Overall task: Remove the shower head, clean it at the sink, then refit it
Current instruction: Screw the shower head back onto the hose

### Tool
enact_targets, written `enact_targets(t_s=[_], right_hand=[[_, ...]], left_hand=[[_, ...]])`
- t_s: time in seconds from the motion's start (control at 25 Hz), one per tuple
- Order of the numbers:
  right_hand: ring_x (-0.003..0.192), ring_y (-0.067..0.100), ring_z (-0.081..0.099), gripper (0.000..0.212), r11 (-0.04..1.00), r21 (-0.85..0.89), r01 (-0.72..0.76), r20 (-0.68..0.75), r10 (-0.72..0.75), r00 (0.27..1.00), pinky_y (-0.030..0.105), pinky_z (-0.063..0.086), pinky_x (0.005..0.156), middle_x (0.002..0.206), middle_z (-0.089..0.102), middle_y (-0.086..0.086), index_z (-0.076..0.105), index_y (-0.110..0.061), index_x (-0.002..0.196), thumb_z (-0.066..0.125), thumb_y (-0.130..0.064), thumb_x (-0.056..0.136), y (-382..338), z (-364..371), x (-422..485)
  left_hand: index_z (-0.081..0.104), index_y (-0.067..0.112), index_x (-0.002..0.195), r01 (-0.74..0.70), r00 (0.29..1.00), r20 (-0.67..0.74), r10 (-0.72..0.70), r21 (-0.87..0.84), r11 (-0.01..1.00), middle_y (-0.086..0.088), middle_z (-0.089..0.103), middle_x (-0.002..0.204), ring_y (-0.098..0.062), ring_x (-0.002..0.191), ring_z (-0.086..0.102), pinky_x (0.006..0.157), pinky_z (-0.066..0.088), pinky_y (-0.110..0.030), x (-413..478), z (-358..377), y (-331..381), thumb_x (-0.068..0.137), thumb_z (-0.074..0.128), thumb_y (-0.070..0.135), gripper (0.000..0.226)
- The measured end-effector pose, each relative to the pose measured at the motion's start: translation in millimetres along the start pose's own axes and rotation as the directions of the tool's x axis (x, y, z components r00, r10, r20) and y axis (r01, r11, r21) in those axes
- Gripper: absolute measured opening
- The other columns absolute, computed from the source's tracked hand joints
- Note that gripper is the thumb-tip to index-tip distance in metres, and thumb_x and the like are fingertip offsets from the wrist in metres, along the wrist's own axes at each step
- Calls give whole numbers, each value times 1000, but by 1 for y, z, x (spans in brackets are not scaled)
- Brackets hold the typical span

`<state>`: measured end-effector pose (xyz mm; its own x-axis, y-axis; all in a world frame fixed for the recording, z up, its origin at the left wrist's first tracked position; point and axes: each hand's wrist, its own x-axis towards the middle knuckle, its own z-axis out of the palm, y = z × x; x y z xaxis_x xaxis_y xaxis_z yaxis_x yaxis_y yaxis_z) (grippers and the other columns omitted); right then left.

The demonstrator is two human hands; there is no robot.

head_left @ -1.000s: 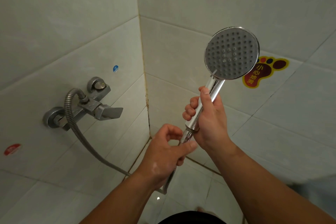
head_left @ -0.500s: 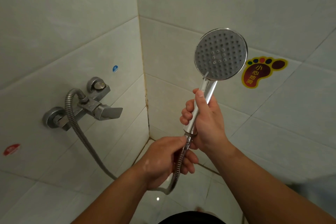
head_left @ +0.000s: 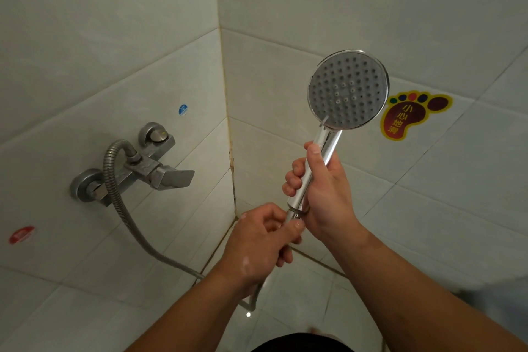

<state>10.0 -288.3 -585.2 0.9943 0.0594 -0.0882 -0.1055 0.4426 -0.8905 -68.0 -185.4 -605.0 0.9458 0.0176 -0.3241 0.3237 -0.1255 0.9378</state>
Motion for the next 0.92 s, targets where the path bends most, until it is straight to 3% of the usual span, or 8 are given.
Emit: enact_targets(t_s=[0.08,0.2,0.28,0.4,0.48,0.64,0.84,0.92], right_hand=[[53,14,47,12,1000,-6,-2,-5,2,1000,28,43,48,65,48,2,51,-16,105,50,-28,105,2,0,0],[53,14,45,13,1000,20,-22,-4,22,1000,28,41,48,65,48,2,51,-15,105,51,-29,105,0,-3,1],[53,14,44,13,998,39,-45,-3,45,999,28,40,48,65,47,2,51,-15,106,51,-28,105,2,-7,2],[54,15,46,12,1000,-2,-24,-4,24,1000,29,42,50,65,48,1,50,-16,104,50,-29,105,9,-10,0],[55,15,47,12,1000,-20,-22,13,22,1000,30,43,51,65,49,1,50,-17,105,50,-29,105,10,-8,-1],[53,15,44,13,996,59,-70,55,66,996,29,41,49,65,48,2,50,-15,110,49,-27,105,7,-7,-2],[55,15,48,12,999,-49,-10,22,11,1000,29,45,51,67,49,2,50,-17,106,49,-29,105,7,-8,-2],[55,14,46,12,1000,11,-24,47,23,999,29,44,51,67,48,2,50,-16,108,48,-27,105,6,-8,-1]], left_hand=[[63,19,87,-40,990,-129,58,141,989,-1,73,78,-8,47,62,54,52,-21,-1,7,-3,83,77,35,22],[69,17,104,107,987,135,-82,-195,975,-11,77,89,-18,60,63,61,49,-33,-5,3,3,99,54,36,24],[71,12,106,141,972,214,-92,-225,964,-12,78,86,-23,66,67,68,54,-39,-5,-4,3,103,48,32,30],[68,15,90,-40,997,-53,46,121,992,-3,75,72,-13,58,73,63,63,-31,-1,3,-2,86,76,27,14],[62,14,88,-39,990,-124,62,175,984,-1,72,70,-11,50,68,56,58,-25,1,10,-7,84,78,30,23],[68,5,100,219,925,361,-117,-257,941,-17,74,85,-23,63,64,66,47,-41,2,-7,-2,104,45,31,35],[71,15,86,-134,985,-72,159,269,954,-2,76,74,-9,55,72,59,60,-25,4,9,-14,86,73,38,24],[71,13,93,-66,997,52,63,59,996,-7,77,82,-13,56,68,60,55,-31,6,4,-12,93,64,40,27]])
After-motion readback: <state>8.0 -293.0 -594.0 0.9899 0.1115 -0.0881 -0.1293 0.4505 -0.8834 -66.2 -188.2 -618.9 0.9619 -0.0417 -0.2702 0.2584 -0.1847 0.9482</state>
